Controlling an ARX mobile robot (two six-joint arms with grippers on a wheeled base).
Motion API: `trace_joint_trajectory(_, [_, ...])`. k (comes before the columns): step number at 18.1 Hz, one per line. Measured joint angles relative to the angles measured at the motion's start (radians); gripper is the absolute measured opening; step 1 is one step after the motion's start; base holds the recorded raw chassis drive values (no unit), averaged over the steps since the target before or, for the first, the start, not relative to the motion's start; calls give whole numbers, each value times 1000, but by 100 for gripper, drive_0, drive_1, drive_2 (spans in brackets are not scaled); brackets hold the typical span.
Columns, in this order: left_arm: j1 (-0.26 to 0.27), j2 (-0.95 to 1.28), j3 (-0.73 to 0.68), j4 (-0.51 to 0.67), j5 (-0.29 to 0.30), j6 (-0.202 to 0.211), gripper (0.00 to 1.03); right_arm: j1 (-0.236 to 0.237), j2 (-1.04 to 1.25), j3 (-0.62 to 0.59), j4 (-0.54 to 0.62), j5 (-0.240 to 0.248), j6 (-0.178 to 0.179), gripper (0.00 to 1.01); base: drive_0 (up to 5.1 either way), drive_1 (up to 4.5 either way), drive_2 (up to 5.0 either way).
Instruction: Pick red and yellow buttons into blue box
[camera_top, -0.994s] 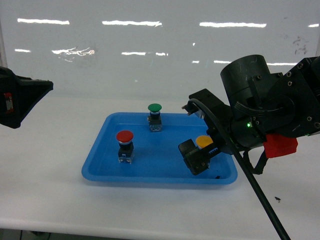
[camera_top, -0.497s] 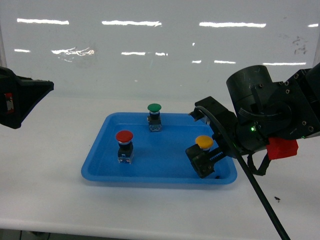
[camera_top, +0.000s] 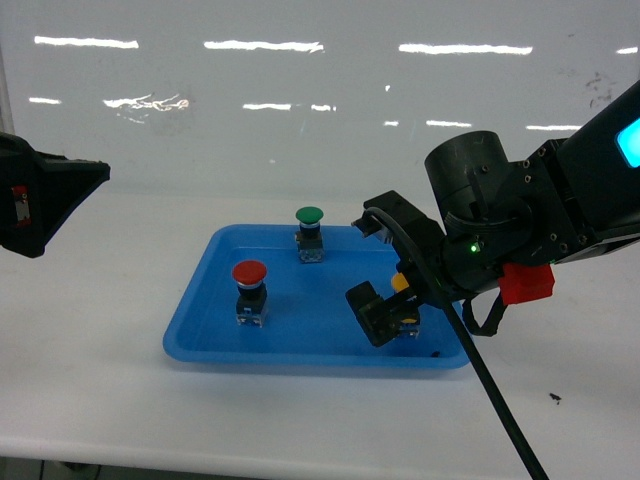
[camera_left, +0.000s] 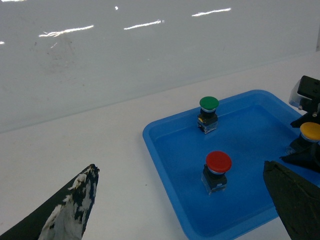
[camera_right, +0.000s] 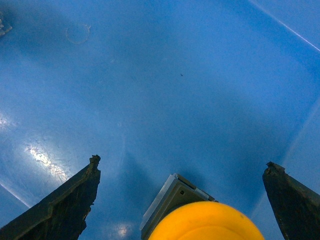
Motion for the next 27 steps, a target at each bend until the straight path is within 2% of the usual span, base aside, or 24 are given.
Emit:
trace_joint_trajectory(9, [0,0,0,0,0,0,98,0,33,31,-26,-10,-19,97,0,0,0])
trace_joint_trajectory(14, [0,0,0,0,0,0,98,0,33,33,-26,-10,-24,65,0,0,0])
trace_joint_trajectory(15, [0,0,0,0,0,0,98,0,33,33,-26,-10,-24,54,0,0,0])
trace_joint_trajectory(16, [0,0,0,0,0,0,98,0,33,33,-26,-10,-24,49,0,0,0])
trace_joint_trajectory(17, [0,0,0,0,0,0,98,0,33,33,-25,-9,-24,36,0,0,0])
trace_joint_trajectory(18, [0,0,0,0,0,0,98,0,33,33,-24,-9,-25,30,0,0,0])
trace_joint_trajectory(27, [0,0,0,0,0,0,98,0,33,33,-20,-10,-24,30,0,0,0])
